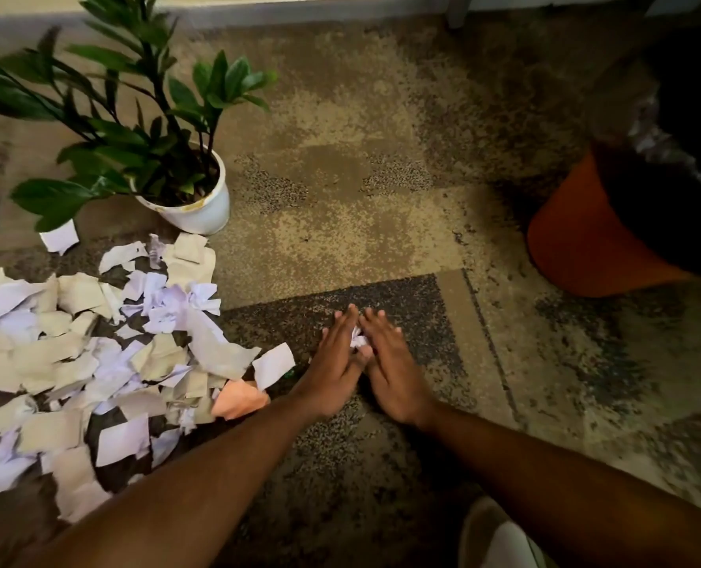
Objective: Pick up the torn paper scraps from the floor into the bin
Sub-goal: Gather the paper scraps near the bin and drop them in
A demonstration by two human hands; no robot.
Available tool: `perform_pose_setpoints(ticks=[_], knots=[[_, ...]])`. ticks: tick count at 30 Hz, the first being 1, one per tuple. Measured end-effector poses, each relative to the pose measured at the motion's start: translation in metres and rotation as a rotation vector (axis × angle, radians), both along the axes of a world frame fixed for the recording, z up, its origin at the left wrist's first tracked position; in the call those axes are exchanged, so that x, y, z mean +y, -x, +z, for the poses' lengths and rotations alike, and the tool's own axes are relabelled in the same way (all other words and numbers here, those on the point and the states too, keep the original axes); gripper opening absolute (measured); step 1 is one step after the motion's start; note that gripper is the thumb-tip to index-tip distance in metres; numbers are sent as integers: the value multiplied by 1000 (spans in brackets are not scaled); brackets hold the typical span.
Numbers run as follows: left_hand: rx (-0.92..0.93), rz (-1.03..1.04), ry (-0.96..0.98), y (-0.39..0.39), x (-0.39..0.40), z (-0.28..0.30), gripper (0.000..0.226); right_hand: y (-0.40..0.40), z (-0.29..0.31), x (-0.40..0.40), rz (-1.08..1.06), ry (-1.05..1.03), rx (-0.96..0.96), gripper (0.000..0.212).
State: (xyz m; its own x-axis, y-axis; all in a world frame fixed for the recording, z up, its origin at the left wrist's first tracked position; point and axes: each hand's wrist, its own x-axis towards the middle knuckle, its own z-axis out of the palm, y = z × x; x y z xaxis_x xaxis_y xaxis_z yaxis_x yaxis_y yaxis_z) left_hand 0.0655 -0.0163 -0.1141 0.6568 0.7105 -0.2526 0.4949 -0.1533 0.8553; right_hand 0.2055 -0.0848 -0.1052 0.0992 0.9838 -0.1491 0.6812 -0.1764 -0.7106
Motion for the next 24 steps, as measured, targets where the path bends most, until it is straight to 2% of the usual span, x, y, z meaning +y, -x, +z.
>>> perform_pose_setpoints(ticks=[2, 4, 6, 8, 9, 11, 13, 17, 22, 23, 24], knots=[[-34, 14, 17, 10, 5, 7, 79, -5, 10, -2, -2, -60, 80, 59], [63, -36, -119, 29, 18, 18, 86, -20, 22, -2, -29, -93, -32, 66], [307, -174, -317, 47, 33, 30, 97, -38, 34, -2, -17, 30, -252, 95], [490, -289, -416, 56, 45, 37, 108, -51, 42, -3, 28, 255, -364, 128], [507, -307, -393, 55, 48, 37, 111, -54, 44, -2, 67, 353, -373, 140], [438, -280, -250, 49, 48, 33, 111, -51, 42, 0, 147, 469, -371, 151], [386, -251, -158, 37, 41, 27, 107, -40, 38, 6, 142, 474, -343, 150], [323, -117, -102, 18, 28, 24, 97, -18, 35, 25, 51, 402, -271, 132], [239, -16, -35, 17, 32, 27, 67, -5, 37, 37, 83, 287, -253, 92], [230, -11, -43, 19, 35, 27, 62, -4, 37, 38, 93, 281, -254, 90], [226, -4, -44, 22, 38, 26, 57, -3, 36, 40, 106, 285, -253, 96]])
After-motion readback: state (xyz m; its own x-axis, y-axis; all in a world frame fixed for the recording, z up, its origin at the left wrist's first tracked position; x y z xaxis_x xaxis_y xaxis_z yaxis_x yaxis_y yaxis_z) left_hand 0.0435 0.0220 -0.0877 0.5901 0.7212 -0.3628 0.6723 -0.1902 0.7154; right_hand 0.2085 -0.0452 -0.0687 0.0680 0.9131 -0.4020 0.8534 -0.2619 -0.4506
